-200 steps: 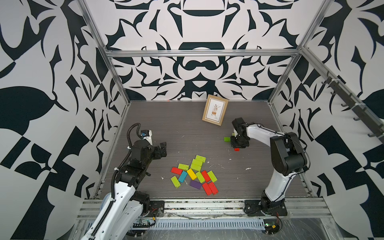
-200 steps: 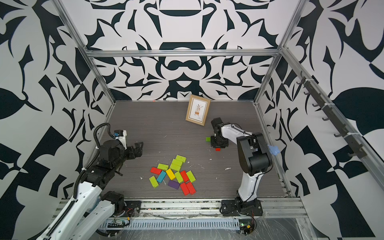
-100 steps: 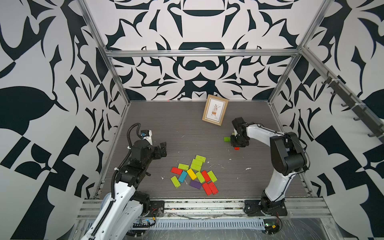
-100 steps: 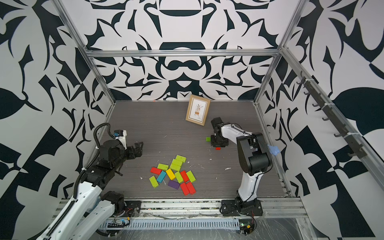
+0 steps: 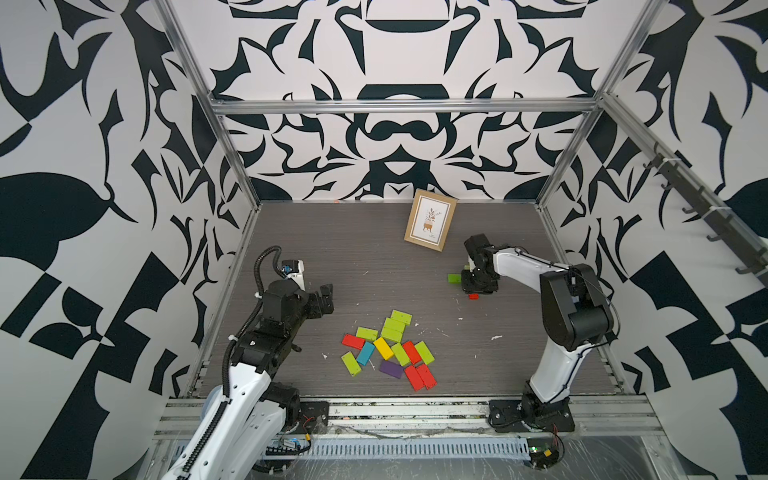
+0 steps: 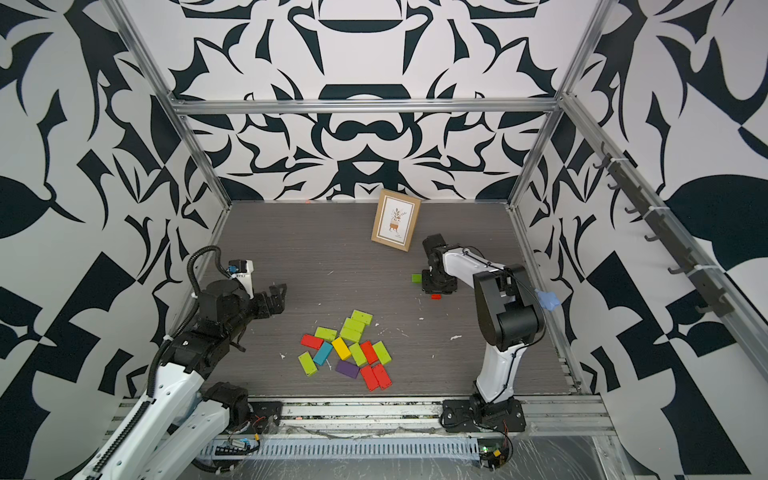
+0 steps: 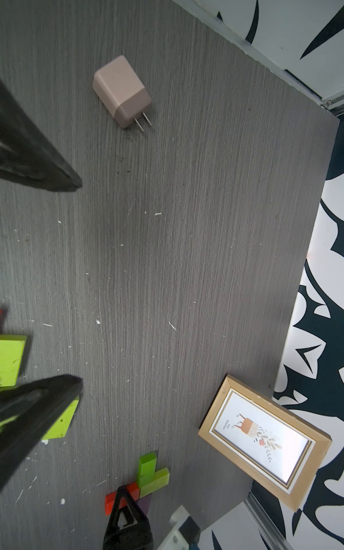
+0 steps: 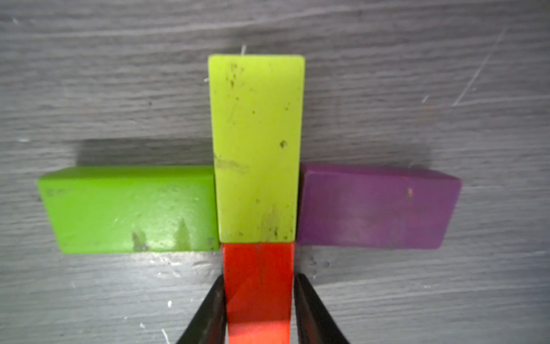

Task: Assemble the letter t with building blocks
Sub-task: Assemble the building block at the center of the board.

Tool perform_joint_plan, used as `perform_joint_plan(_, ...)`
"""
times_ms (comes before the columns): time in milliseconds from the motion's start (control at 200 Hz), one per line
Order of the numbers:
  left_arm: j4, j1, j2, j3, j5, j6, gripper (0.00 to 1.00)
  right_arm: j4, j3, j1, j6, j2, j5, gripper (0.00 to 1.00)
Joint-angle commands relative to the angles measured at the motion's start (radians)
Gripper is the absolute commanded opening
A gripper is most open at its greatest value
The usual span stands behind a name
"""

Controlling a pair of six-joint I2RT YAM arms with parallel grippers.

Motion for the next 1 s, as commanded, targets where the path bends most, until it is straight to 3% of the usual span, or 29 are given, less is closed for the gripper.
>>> perform_joint_plan(0, -0.008, 0.000, 0.001, 0.013, -0.006, -0.002, 1.00, -0.018, 0.014, -0.002, 0.007, 0.005, -0.008, 0.47)
perform_joint_plan(485, -0.007, 0.000, -0.001, 0.006, 0.001, -0.009, 1.00, -0.104, 0.050, 0.000, -0.030, -0.131, -0.039, 0.63)
perform_joint_plan(800, -0.009, 0.000, -0.004, 0.007, 0.000, -0.009, 1.00, -0.147, 0.015, 0.019, -0.059, -0.287, -0.114, 0.64)
perform_joint_plan(995, -0.009, 0.000, 0.000, 0.007, -0.004, -0.010, 1.00, -0.164, -0.056, 0.118, -0.055, -0.387, -0.131, 0.64)
